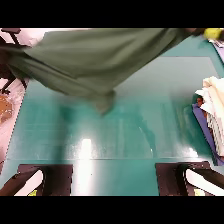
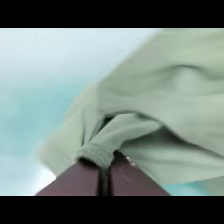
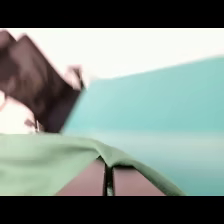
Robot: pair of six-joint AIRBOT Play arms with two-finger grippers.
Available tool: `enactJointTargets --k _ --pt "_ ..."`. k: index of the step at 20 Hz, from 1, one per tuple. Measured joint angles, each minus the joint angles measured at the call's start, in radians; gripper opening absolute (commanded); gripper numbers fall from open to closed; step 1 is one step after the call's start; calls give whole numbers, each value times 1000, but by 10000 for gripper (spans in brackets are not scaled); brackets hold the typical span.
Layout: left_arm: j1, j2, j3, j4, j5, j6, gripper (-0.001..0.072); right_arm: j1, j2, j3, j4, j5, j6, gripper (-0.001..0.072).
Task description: Fold the shirts.
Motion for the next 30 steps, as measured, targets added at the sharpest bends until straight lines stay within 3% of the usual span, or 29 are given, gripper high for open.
enactJointTargets --k 8,13,16,20,25,30 --pt "-1 10 443 137 -64 3 25 -191 193 173 2 95 115 18" --pt "0 80 521 128 -69 76 25 -179 278 195 0 127 175 19" --pt "0 100 507 47 -92 134 25 -127 278 197 -24 150 205 18" --pt "0 97 330 -61 -151 185 26 -37 182 193 -181 264 270 18" --pt "0 96 -100 -113 -174 218 26 74 26 20 -421 414 386 18" --pt "1 70 -523 -236 -4 351 26 117 -108 -235 -500 357 480 19"
